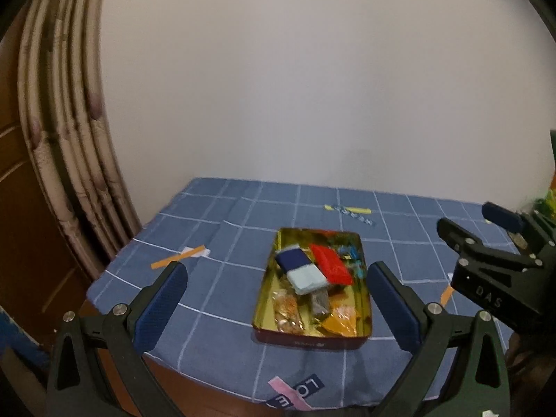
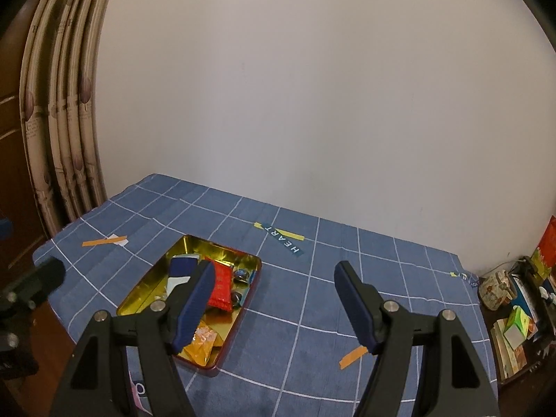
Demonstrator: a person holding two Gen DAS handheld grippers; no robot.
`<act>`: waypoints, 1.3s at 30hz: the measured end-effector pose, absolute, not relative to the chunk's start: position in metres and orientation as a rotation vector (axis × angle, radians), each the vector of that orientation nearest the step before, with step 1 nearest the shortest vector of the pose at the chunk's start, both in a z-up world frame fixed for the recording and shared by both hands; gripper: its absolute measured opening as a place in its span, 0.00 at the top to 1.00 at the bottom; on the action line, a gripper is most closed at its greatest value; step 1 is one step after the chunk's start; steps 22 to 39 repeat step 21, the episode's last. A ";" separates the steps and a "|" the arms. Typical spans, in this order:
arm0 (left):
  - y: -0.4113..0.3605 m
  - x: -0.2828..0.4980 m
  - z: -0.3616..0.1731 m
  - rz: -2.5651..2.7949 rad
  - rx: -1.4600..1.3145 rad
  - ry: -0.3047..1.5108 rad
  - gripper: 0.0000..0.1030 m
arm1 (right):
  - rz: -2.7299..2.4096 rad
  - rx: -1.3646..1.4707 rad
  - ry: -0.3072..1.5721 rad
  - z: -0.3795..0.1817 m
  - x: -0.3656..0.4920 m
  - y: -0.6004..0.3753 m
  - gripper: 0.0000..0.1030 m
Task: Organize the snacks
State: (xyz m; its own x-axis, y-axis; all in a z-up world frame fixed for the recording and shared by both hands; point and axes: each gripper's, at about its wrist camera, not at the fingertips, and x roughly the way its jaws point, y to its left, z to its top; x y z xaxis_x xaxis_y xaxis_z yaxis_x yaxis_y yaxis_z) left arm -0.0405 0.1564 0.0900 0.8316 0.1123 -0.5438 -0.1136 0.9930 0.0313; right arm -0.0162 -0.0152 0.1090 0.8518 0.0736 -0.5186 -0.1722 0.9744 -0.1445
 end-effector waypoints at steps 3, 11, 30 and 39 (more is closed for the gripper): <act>0.154 -0.034 0.086 0.093 -0.010 0.607 0.00 | 0.128 -0.189 0.546 0.105 -0.015 -0.016 0.29; 0.143 -0.025 0.080 0.096 0.019 0.626 0.00 | 0.123 -0.183 0.576 0.095 -0.008 -0.023 0.29; 0.142 -0.012 0.073 0.151 0.016 0.681 0.00 | 0.083 -0.143 0.676 0.064 0.016 -0.053 0.29; 0.142 -0.012 0.073 0.151 0.016 0.681 0.00 | 0.083 -0.143 0.676 0.064 0.016 -0.053 0.29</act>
